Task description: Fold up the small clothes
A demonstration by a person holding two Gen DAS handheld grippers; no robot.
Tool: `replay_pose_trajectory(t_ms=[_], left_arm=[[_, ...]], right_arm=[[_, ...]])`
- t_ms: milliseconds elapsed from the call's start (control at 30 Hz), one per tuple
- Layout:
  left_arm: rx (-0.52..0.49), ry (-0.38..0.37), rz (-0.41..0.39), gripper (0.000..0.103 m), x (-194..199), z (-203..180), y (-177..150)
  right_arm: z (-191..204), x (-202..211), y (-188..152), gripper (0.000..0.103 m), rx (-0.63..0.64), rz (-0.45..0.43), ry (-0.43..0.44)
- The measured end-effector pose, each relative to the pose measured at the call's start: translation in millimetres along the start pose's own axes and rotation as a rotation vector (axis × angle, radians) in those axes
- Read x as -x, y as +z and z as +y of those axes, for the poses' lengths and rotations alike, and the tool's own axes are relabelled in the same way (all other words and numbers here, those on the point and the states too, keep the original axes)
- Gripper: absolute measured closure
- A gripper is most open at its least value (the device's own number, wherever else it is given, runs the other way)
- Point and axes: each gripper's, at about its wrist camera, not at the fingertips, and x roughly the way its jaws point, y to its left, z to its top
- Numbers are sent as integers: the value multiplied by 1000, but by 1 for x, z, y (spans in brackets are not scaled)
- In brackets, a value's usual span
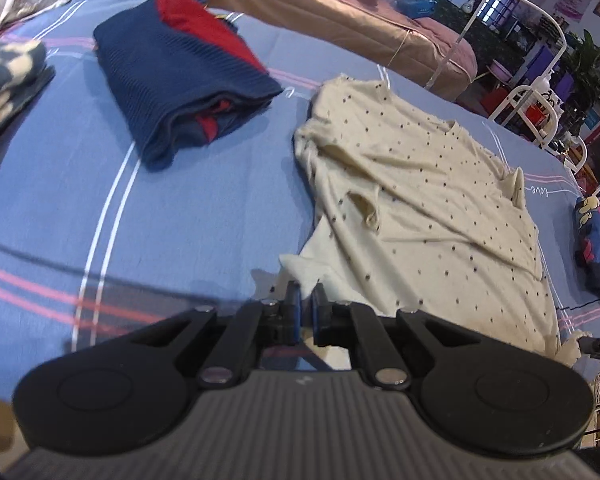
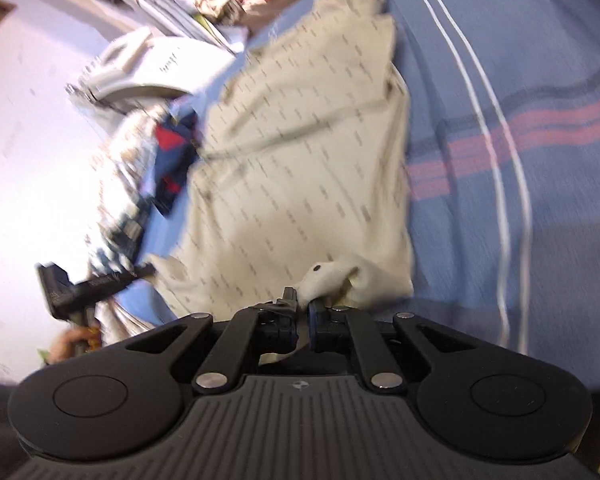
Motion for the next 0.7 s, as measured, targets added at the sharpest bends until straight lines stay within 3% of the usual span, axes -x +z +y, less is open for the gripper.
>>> replay_pose_trajectory(t_ms=[133,167,200,367,467,600,633,700], left_arm=[[-46,-46,-54,98,-31,-25,80],[-28,-72,-61,98,-43,-28,105],[-16,-69,-71,98,-54,-31,125],[-6,45,-68,98,-134,-44,227],[24,106,-39,98,-183,-44,262],[48,151,15,96,-235,-39,284],[46,168,18,91,-243,-38,286],[19,229,-12,57,-251,-37,287]], right_arm=[[2,-11,90,92,-109,-110,88],[2,-11,90,92,-109,-110,88],[3,-17,132,93,-126,-153,98],[-12,-44,223,93,-237,-257,51],[-22,-62,257,93,-247,-295,-33],[-40,-88,281,93,-261,-293,-87],[-48,-90,285,93,-276,-289,-94],[-57,-96,287,84,-305,-289,-128]])
